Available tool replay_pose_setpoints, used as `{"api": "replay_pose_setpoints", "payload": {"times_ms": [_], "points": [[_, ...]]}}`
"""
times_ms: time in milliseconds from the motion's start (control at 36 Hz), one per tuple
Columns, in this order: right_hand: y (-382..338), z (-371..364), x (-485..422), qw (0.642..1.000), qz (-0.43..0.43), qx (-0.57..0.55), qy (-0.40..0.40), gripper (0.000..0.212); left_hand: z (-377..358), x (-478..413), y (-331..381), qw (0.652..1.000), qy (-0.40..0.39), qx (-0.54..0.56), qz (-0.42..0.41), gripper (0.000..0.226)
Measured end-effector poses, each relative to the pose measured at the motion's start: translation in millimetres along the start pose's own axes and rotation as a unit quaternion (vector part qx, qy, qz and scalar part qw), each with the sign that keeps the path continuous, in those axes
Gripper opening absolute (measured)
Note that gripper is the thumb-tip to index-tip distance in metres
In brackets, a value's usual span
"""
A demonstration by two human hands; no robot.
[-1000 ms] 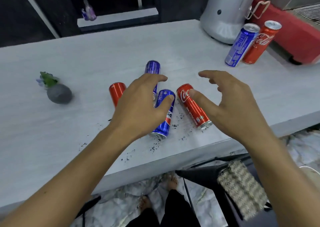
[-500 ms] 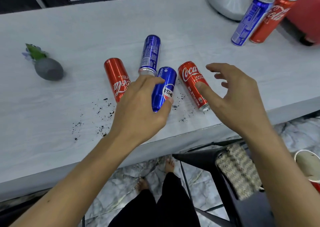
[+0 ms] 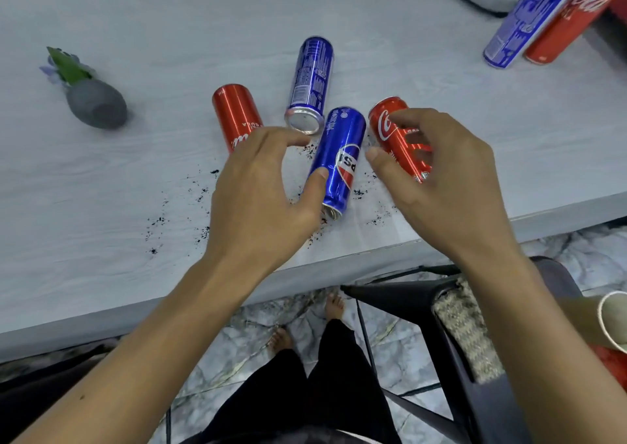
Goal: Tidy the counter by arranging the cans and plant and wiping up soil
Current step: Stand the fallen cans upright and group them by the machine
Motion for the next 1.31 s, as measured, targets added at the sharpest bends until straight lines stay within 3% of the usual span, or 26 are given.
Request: {"api": "replay_pose_setpoints", "payload": {"times_ms": [333, 694, 806, 1056, 1306], "points": [[-19, -57, 41, 0.998, -0.021, -0.047, 0.037, 0.054, 4, 11, -31, 0.997, 0.077, -0.022, -0.004, 0.048], [-41, -89, 58, 0.996, -0.033, 0.009, 0.087, 0.067, -4, 4, -57, 0.990, 0.136, -0.023, 0.019, 0.062], [-43, -90, 57, 0.994, -0.042, 0.016, 0.098, 0.062, -5, 0, -58, 0.986, 0.160, -0.039, 0.029, 0.063], [-46, -82, 54, 0.993, -0.066, 0.008, 0.094, 0.058, 5, 0, -58, 0.984, 0.165, -0.039, 0.051, 0.055], [-45, -45, 39, 0.987, -0.051, 0.028, 0.146, 0.047, 38, -3, -40, 0.988, 0.136, -0.075, 0.004, 0.048]]}}
Point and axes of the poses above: each hand's wrist, its own x-axis away from the middle knuckle, its own z-axis out of the back of the hand, y = z × x, the point moved 4 cm from there along -x, towards the middle knuckle, and after that the axes turned 14 degrees about x, right-handed, at the moved point
